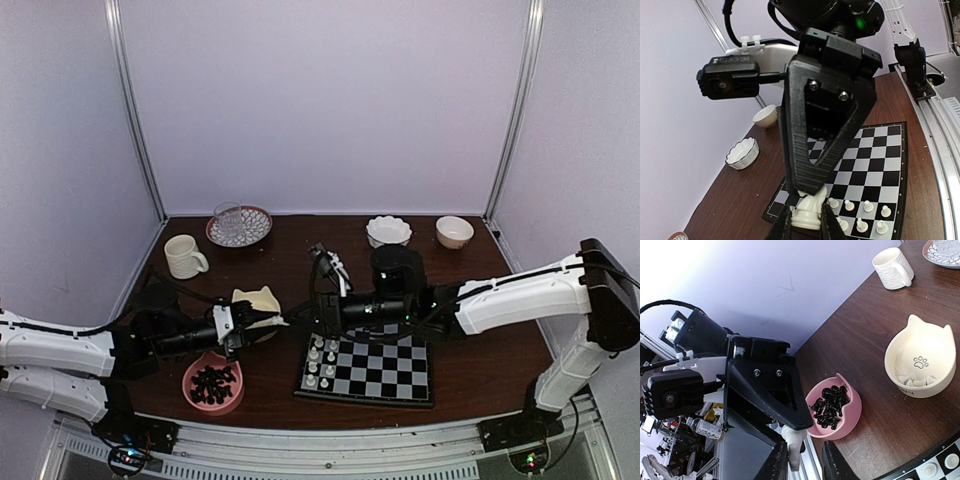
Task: Set up the chess pieces on the board
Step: Pass from the left arm to the right
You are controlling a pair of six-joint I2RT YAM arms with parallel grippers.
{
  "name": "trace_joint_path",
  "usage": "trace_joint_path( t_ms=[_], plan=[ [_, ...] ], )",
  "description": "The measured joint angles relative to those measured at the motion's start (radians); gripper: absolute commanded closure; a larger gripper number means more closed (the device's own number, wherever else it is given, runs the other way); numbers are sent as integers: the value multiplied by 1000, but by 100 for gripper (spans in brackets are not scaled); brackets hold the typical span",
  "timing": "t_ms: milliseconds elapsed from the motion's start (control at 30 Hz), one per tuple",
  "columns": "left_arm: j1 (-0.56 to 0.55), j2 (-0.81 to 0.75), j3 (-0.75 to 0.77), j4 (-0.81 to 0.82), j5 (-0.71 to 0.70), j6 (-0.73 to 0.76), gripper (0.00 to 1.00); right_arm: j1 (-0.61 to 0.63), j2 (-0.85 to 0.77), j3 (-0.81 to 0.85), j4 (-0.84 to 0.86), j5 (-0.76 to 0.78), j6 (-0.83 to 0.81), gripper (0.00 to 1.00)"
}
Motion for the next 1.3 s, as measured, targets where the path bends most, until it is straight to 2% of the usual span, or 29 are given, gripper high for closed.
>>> trace_joint_path(
  t_ms=[267,433,700,733,867,967,1133,1300],
  plan=[
    [0,-10,-2,-5,1,0,100,2,7,3,19,-4,12,79],
    [0,-13,-2,-6,1,0,100,3,8,3,21,-9,24,76],
    [0,-15,-2,-16,-2,0,99,6,14,3,38,-31,33,100],
    [0,-15,-2,-18,-3,0,94,6,14,3,37,-32,36,100],
    [0,-15,-2,-22,-3,0,62,6,15,8,20,-34,22,100],
    [-1,-15,-2,-18,-3,0,45,1,11,37,-52,-14,-17,100],
    [-3,-14,-3,-14,-19,-25,29,-52,-43,89,-240,24,-104,100],
    [-4,-14,-2,-22,-120,-144,16,-161,-66,251,-507,100,-241,100]
  ],
)
